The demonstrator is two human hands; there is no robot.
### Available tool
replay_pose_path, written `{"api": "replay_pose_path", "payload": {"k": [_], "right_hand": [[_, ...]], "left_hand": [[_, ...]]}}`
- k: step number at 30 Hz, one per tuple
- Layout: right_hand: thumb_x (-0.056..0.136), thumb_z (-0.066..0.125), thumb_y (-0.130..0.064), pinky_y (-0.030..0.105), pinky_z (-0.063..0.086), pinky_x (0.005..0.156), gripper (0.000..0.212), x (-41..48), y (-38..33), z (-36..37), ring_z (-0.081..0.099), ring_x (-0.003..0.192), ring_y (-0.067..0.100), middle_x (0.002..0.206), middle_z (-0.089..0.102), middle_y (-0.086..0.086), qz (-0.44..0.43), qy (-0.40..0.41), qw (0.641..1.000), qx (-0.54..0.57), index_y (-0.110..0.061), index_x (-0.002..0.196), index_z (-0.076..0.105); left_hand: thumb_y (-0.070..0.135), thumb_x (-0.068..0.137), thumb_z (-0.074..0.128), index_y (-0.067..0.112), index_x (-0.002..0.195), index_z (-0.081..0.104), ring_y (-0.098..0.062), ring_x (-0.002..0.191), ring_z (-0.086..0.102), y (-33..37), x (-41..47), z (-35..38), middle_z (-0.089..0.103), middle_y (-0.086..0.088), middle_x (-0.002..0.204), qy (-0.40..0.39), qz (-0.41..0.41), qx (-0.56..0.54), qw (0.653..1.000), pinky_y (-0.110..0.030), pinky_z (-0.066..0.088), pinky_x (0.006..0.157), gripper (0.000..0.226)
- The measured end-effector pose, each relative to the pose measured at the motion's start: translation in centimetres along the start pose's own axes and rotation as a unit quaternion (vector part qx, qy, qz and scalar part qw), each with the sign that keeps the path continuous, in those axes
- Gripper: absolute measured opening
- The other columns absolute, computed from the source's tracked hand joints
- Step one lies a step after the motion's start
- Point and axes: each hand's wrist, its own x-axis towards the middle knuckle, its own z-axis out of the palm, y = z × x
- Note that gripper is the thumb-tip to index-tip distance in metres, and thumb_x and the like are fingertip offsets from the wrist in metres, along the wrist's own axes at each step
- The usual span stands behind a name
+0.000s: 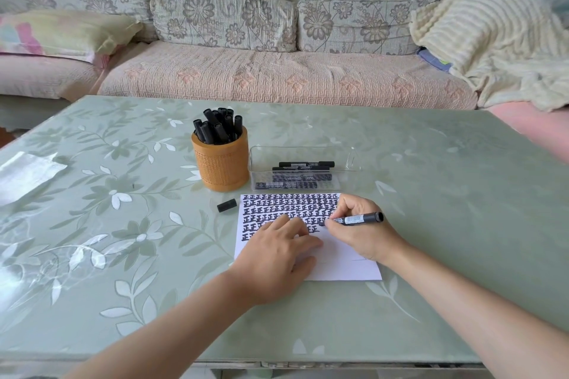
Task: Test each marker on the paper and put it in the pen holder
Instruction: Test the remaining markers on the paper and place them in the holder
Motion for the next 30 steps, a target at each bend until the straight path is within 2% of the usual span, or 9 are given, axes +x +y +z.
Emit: {"api": "replay_pose_path", "payload": {"k": [5, 19, 23, 30], "right_hand": [[0.07, 0.066, -0.022, 0.027, 0.033, 0.051, 0.018, -0.2, -0.22, 0.07, 0.04, 0.053, 0.01, 0.056, 0.049, -0.013, -0.011, -0.013, 0.999, -0.041, -0.016, 0.067, 0.049], [0.068, 0.066, -0.016, 0.031, 0.032, 0.055, 0.018, -0.07, -0.08, -0.16, 0.043, 0.057, 0.012, 0.061, 0.05, -0.007, -0.018, -0.023, 0.999, -0.026, -0.015, 0.064, 0.048], [0.066, 0.063, -0.017, 0.027, 0.03, 0.053, 0.017, -0.12, -0.3, -0.08, 0.04, 0.054, 0.008, 0.057, 0.046, -0.012, -0.019, -0.02, 0.999, -0.038, -0.015, 0.064, 0.046], [0.072, 0.067, -0.015, 0.029, 0.033, 0.056, 0.017, -0.29, -0.38, -0.23, 0.044, 0.057, 0.01, 0.061, 0.05, -0.009, -0.022, -0.044, 0.998, -0.026, -0.014, 0.066, 0.051]], "left_hand": [[0.04, 0.09, 0.05, 0.034, 0.113, 0.062, -0.016, 0.088, 0.046, 0.07, 0.0, -0.02, 0.05, 0.008, 0.099, 0.0, -0.003, -0.002, 1.0, -0.031, 0.043, 0.075, 0.026], [0.042, 0.091, 0.049, 0.034, 0.115, 0.062, -0.016, 0.09, 0.046, -0.03, -0.03, 0.02, 0.05, 0.009, 0.101, -0.006, -0.006, -0.004, 1.0, -0.032, 0.044, 0.075, 0.028], [0.041, 0.091, 0.05, 0.034, 0.115, 0.062, -0.015, 0.089, 0.045, -0.07, -0.04, 0.03, 0.05, 0.009, 0.1, -0.003, -0.007, -0.005, 1.0, -0.031, 0.043, 0.074, 0.028], [0.041, 0.091, 0.05, 0.033, 0.114, 0.062, -0.015, 0.089, 0.045, -0.07, -0.04, 0.06, 0.05, 0.009, 0.1, -0.002, -0.005, -0.005, 1.0, -0.032, 0.043, 0.075, 0.028]]}}
